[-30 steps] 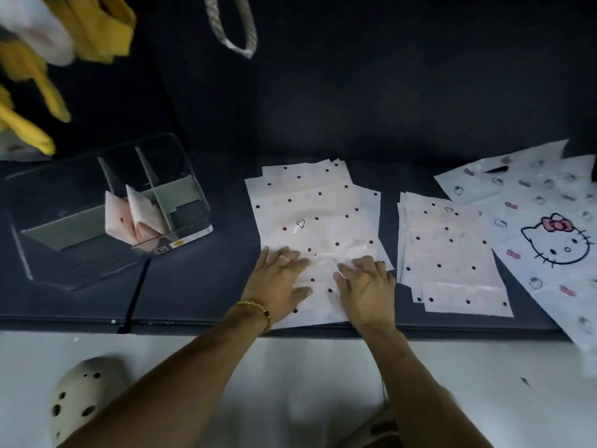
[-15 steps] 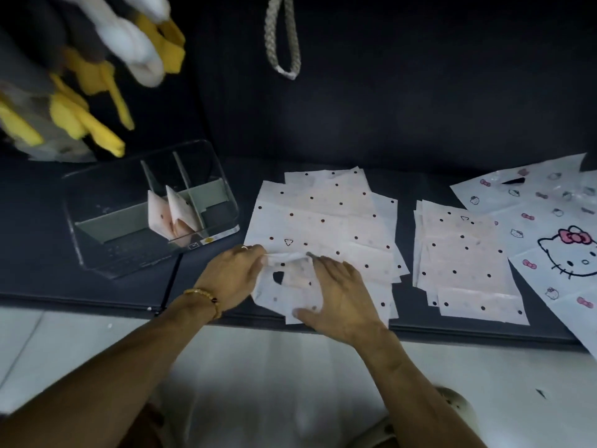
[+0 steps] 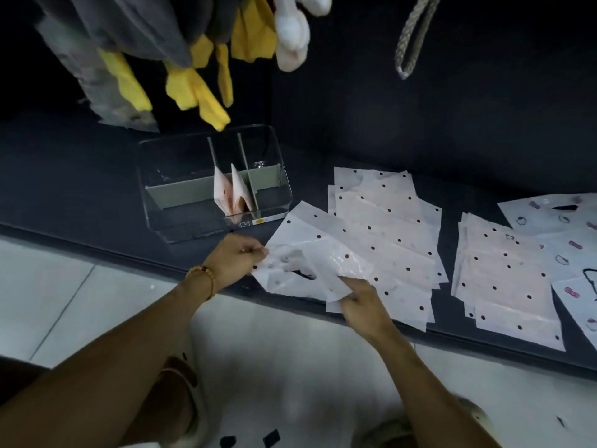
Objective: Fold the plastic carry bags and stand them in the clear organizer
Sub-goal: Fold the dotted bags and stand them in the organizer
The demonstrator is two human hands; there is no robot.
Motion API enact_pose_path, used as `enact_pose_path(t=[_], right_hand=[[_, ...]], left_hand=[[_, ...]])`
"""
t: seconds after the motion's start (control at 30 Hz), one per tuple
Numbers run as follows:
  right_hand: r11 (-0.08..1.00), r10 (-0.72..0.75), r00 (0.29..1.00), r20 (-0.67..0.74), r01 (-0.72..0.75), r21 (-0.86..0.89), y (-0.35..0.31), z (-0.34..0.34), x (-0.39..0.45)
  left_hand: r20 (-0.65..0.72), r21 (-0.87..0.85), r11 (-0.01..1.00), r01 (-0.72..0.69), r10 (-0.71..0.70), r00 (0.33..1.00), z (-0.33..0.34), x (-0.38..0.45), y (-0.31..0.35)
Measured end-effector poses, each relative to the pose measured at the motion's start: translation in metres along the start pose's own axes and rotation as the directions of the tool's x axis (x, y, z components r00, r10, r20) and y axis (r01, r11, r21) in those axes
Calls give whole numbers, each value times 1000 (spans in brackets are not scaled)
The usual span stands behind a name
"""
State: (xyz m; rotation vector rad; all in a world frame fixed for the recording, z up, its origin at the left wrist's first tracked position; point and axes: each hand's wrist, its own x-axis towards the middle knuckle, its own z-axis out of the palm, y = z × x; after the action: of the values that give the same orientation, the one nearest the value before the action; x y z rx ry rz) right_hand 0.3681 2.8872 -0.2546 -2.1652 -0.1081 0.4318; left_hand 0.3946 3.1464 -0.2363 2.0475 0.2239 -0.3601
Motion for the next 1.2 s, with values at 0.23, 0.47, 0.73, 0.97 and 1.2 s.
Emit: enact_pose_path(t=[0.23, 0.47, 0.73, 0.97, 1.2], right_hand=[[876, 338, 939, -63, -289, 385, 13, -21, 14], [847, 404, 908, -113, -325, 421, 17, -21, 22], [932, 331, 893, -304, -360, -43, 8, -4, 31], [892, 313, 899, -305, -388, -230, 8, 2, 41], [887, 328, 903, -279, -396, -239, 8, -2, 48]], left_hand=[[216, -290, 956, -38, 104, 971, 8, -6, 10], [56, -76, 997, 11, -7, 998, 22, 3, -3], [-282, 278, 954, 114, -32, 959, 43, -9, -21], [-373, 443, 873, 203, -27, 927, 38, -12, -27], [-332, 585, 805, 104, 120, 936, 39, -9, -30]])
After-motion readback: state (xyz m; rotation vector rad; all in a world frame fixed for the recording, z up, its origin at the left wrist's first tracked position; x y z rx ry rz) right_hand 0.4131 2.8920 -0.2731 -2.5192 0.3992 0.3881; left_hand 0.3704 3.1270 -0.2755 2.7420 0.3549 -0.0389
